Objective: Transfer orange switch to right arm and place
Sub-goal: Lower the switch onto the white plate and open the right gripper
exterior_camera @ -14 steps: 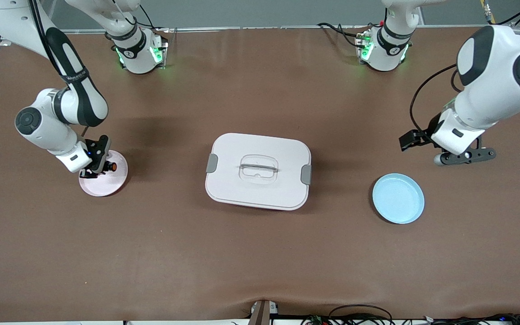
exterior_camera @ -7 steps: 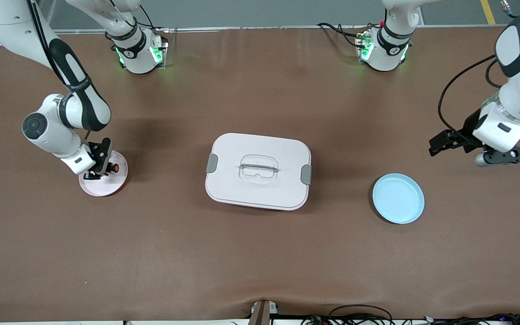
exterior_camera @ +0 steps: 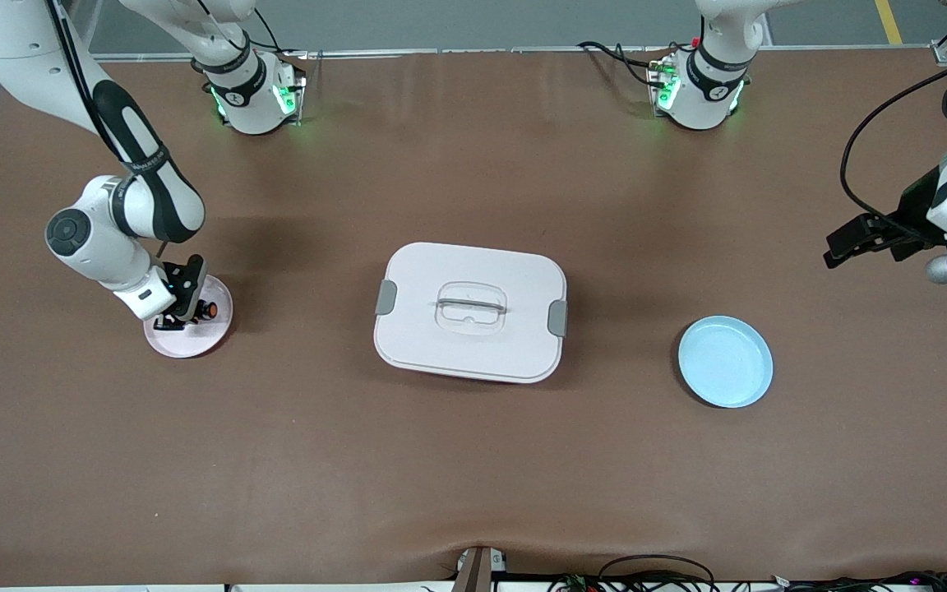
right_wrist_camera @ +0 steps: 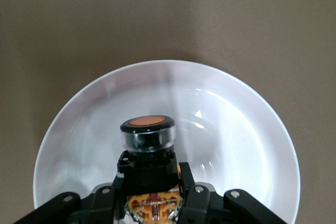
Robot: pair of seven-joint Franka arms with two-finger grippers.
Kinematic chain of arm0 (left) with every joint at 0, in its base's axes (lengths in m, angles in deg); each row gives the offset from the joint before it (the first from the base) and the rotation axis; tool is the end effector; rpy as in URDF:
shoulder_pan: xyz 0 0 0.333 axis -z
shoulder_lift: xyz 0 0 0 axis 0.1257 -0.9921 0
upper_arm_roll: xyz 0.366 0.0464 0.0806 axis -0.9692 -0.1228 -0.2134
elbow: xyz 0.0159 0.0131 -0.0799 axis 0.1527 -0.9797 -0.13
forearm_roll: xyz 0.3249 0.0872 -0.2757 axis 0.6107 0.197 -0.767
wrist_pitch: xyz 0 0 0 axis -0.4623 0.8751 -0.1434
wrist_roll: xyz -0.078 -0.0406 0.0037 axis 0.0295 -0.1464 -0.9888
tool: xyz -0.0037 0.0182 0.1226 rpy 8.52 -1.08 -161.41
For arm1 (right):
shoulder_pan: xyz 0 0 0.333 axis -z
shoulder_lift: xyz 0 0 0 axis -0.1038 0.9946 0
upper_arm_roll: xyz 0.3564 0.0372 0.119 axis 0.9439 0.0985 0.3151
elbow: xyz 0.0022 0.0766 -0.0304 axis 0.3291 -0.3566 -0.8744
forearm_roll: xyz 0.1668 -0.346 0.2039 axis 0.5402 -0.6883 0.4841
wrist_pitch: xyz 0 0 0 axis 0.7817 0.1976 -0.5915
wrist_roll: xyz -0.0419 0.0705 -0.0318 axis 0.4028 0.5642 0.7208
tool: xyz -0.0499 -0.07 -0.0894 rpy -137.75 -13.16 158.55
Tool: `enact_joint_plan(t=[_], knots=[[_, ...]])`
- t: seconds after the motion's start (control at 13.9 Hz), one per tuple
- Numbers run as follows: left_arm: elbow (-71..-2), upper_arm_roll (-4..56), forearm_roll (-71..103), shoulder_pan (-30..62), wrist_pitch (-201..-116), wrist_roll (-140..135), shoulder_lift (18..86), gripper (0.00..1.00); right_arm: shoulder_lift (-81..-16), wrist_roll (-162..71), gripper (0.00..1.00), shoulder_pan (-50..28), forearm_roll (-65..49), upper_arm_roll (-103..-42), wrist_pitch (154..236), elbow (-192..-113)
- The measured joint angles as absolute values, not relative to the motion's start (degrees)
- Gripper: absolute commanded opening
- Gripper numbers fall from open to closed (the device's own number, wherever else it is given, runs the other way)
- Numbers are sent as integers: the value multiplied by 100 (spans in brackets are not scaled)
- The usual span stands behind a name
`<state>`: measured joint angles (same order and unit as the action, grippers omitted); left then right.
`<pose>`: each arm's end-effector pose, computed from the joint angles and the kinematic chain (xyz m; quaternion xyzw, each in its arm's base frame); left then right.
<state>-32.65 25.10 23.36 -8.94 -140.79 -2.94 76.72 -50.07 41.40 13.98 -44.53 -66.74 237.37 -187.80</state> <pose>0.6154 -0.0147 0.6216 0.9987 0.0431 0.0210 0.0146 0.5521 -0.0744 0.1768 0.7450 0.6669 0.0128 0.0095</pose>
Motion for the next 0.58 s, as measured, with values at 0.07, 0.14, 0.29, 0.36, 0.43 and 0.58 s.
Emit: enact_joint_plan(t=[0.07,0.14,0.29,0.36,0.43,0.58], knots=[[-3200,2509,2336,-940,-14014,-369,7674,100,-5007,4140,0,1398,-4453,-6674,23737,-18772],[-3149,2509,2336,-974,-13984,-414,7674,100,-5006,4140,0,1398,-4453,-6674,23737,-18766],[-3086,2511,2335,-966,-13970,-428,7675,100,-5002,4140,3,1399,-4453,-6674,23737,-18757],[-3069,2470,2335,-874,-13963,-428,7675,100,-4999,4140,35,1399,-4453,-6672,23738,-18747],[-3062,2274,2335,-625,-13961,-424,7675,100,-4992,4140,99,1398,-4453,-6669,23738,-18722],[-3050,1451,2335,216,-13959,-419,7674,100,-4967,4140,100,1399,-4453,-6663,23738,-18629]])
